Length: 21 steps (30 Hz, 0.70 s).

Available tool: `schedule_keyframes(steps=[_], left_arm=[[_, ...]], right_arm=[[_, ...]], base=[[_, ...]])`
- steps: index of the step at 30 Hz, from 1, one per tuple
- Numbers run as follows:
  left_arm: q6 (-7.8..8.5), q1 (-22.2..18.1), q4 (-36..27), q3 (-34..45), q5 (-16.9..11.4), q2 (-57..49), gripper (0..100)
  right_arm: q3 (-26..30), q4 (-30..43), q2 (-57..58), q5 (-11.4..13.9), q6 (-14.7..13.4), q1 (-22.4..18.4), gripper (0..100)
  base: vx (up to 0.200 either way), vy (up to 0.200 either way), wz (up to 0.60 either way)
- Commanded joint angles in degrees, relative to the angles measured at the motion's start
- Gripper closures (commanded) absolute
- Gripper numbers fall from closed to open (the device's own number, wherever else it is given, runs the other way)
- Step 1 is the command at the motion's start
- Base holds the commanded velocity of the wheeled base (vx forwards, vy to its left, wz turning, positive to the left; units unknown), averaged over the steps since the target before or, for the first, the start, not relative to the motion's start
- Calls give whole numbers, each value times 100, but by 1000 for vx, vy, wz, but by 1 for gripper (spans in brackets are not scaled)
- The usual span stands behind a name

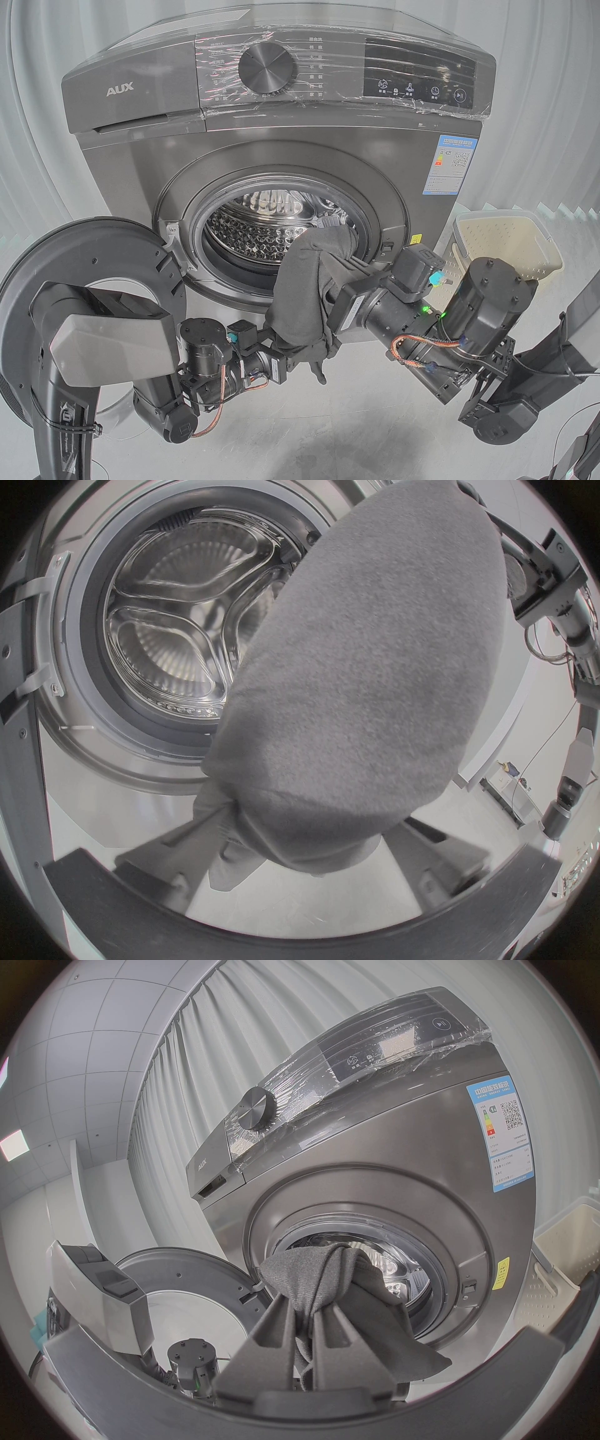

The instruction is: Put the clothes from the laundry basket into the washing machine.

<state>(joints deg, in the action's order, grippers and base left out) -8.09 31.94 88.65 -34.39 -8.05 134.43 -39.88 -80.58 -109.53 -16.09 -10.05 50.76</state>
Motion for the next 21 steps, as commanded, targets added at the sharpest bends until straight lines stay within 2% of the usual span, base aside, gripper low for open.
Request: schedule_keyframes(steps=[1,6,17,21], left_arm=[[1,-30,12,-6,14,-57,100],[10,-21,12,336,5,-584,100],[98,374,21,2358,-136,-2474,100],[159,436,12,2551,-259,-2790,100]], right_arm=[[32,-2,2,1,-6,-5,100],[32,-10,-77,10,-6,-84,100],[32,-98,-437,53,-6,-312,100],[32,-142,-508,53,-6,-356,100]], base=[[0,0,0],[0,0,0],[0,0,0],[0,0,0]])
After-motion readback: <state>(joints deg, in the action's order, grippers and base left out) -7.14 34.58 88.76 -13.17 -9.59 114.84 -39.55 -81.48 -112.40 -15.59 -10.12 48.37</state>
